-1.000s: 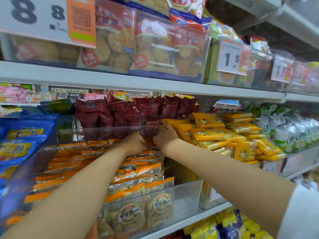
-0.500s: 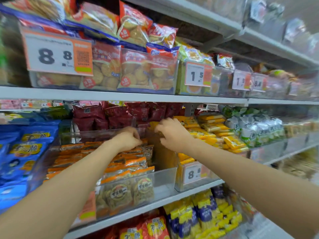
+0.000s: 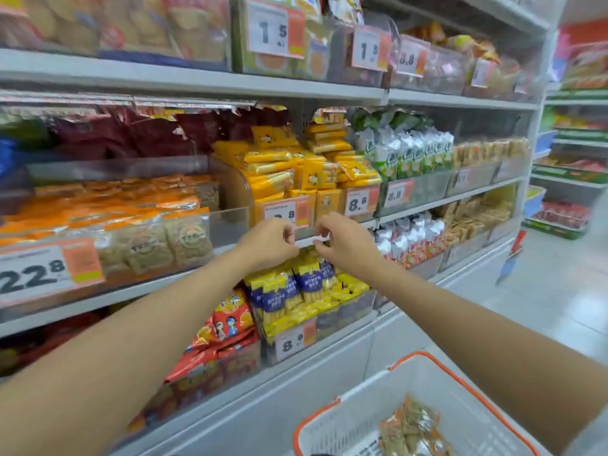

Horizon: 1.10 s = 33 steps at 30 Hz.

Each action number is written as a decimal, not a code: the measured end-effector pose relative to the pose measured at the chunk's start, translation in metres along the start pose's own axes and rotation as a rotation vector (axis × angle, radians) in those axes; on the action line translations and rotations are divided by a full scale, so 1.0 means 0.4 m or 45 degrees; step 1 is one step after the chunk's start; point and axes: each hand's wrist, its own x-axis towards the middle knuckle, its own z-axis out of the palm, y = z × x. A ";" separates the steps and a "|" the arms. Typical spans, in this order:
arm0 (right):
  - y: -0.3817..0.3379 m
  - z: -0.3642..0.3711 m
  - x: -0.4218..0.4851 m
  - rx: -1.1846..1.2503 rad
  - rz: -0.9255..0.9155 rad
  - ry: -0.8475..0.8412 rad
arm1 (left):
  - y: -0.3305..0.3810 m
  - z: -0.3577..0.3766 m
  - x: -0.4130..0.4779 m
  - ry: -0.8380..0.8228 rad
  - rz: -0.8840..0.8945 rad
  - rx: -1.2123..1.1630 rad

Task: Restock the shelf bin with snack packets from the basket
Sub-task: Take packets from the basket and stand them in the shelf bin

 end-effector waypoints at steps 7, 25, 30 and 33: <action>0.184 0.083 -0.318 0.212 0.407 -0.148 | 0.051 0.359 -0.045 -0.370 -0.094 -0.181; 0.463 0.515 -1.008 0.180 1.096 -1.125 | -0.122 1.055 -0.270 -1.022 -0.710 -0.510; 0.440 0.740 -1.069 0.315 1.273 -1.127 | -0.165 1.076 -0.223 -0.918 -0.808 -0.717; 0.441 0.862 -1.112 0.184 1.238 -1.135 | -0.171 1.078 -0.231 -0.967 -0.812 -0.685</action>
